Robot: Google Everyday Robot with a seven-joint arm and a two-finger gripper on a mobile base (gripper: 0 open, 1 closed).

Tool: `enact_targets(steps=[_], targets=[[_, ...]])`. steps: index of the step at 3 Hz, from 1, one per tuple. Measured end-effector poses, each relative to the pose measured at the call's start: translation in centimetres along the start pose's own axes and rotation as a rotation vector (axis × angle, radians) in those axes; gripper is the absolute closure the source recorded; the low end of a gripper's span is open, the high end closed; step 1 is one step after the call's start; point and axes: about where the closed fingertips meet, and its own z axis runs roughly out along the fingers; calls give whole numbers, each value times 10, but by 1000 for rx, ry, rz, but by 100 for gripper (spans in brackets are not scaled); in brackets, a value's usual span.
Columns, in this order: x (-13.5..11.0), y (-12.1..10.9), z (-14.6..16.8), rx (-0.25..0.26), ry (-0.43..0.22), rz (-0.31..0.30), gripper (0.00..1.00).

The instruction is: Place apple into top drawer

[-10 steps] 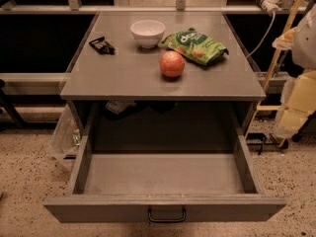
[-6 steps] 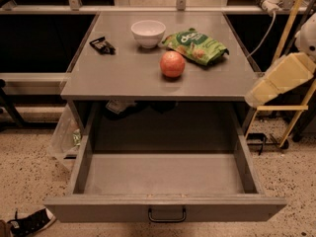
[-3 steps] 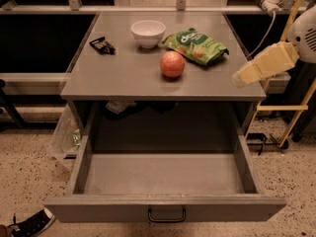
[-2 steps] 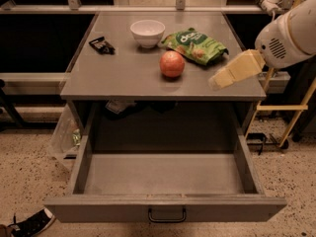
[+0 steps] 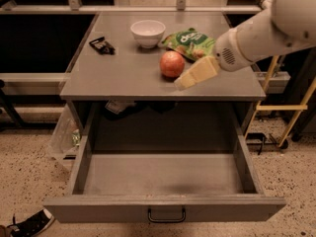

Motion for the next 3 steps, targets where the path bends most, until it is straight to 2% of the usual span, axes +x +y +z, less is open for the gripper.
enact_targets(steps=[1,3], targets=[[-20,5,38,-42,-63,-31,0],[-39,23,99,-150,-106,-74,0]])
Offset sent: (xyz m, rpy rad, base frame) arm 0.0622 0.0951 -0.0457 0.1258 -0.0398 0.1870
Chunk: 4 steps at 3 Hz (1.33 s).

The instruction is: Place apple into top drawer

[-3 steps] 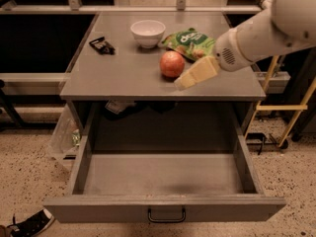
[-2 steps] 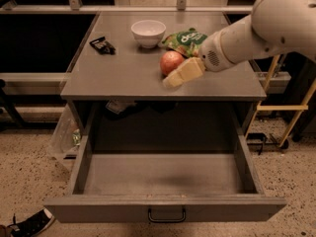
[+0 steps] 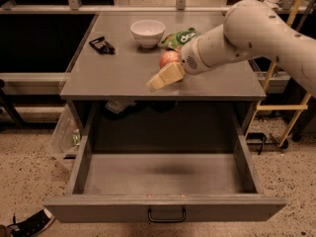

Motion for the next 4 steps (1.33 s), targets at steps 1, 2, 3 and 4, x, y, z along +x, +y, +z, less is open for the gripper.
enact_targets(steps=[1,2,3,4], targets=[[-6,-1,22,-25,-14,-14,0],[-12,-10,42,-15,-16,-6,0],[-16,-22,62,11,1,40,0],[-19,-27,73,23,5,71,19]])
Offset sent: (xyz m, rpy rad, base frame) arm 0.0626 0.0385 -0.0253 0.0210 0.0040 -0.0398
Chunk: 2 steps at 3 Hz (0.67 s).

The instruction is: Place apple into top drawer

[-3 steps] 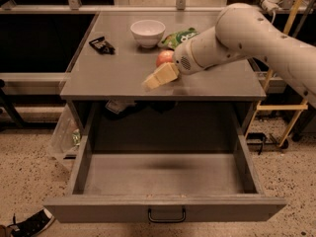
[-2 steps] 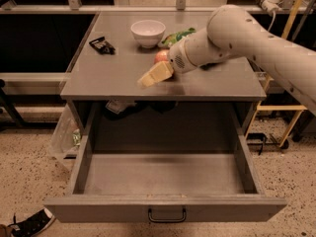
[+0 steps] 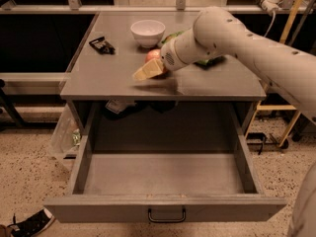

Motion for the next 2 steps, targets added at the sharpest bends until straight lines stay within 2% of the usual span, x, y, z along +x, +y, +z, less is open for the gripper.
enact_targets(steps=[2], targets=[[-8,0,-5,24,-36,22,65]])
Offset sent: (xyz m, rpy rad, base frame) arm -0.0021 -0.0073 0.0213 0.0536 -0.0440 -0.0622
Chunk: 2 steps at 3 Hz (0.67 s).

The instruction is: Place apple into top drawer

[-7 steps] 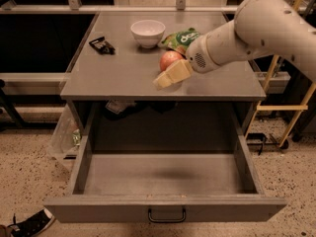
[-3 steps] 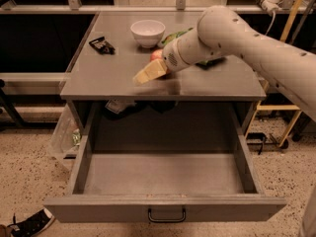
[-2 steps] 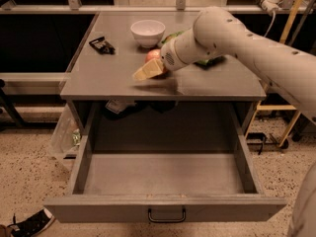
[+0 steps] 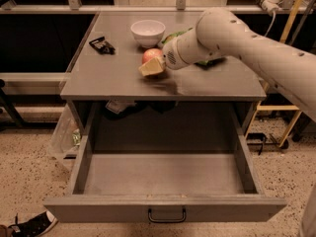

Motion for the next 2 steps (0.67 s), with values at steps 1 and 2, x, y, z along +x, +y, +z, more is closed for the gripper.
enact_targets(steps=[1,2], targets=[[-2,4,-17,4,-43,8,88],[1,16,-51,-26,-87,-18,100]])
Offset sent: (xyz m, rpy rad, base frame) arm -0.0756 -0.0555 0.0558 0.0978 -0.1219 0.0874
